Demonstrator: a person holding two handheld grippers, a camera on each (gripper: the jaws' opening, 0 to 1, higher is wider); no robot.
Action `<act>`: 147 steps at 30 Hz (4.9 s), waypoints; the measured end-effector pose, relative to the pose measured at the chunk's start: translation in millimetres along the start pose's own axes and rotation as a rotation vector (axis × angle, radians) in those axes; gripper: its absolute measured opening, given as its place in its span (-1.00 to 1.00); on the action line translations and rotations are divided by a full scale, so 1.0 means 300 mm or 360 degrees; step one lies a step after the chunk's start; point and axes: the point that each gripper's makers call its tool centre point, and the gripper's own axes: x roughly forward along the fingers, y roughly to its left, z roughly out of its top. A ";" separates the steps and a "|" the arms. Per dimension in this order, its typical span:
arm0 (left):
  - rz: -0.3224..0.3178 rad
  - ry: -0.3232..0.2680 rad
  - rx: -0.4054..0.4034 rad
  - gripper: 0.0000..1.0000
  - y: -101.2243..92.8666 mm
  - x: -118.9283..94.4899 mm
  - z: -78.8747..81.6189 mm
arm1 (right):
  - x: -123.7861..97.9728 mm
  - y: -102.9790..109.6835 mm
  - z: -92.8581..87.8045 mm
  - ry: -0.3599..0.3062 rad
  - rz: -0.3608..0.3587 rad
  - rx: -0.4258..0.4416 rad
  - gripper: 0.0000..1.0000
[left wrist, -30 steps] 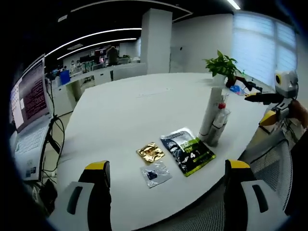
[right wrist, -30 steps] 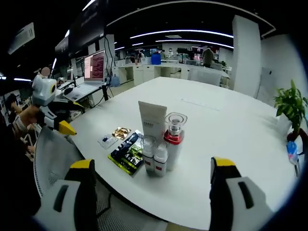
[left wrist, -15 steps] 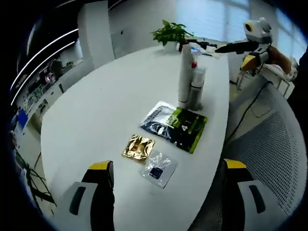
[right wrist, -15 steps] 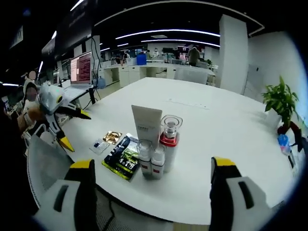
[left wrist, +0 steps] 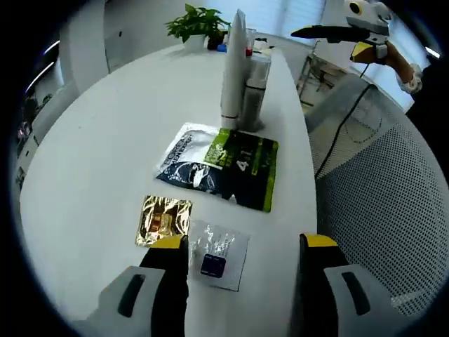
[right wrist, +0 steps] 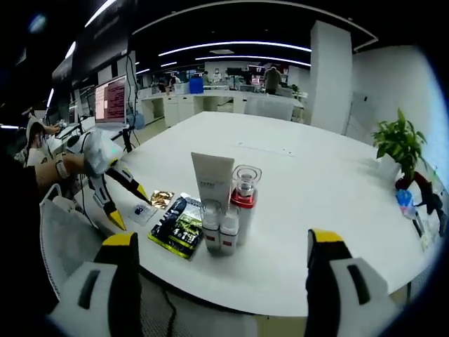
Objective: Arrange the skincare products in the storage area until every visible bottle or jar stands upright without overlapping.
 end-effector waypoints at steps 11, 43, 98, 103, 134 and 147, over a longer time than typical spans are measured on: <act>-0.0005 0.0079 -0.0022 0.24 0.052 0.020 -0.027 | 0.005 0.009 -0.005 0.0009 0.0008 0.0014 0.99; 0.0060 0.0315 0.0369 -0.24 0.185 -0.006 -0.082 | 0.028 0.008 -0.050 0.0066 0.0055 0.0037 0.99; 0.0153 0.0066 0.0399 -0.11 0.193 -0.029 0.104 | 0.017 0.018 -0.079 0.0094 0.0062 0.0013 0.99; 0.0153 0.0100 0.0514 -0.09 0.237 -0.016 0.108 | 0.013 0.017 -0.086 0.0106 0.0054 0.0020 0.99; 0.0000 0.0250 0.0473 -0.13 0.341 0.071 0.091 | 0.020 0.024 -0.107 0.0159 0.0056 0.0031 0.99; 0.0152 0.0290 0.0231 -0.27 0.317 0.066 0.080 | 0.019 0.023 -0.113 0.0161 0.0057 0.0025 0.99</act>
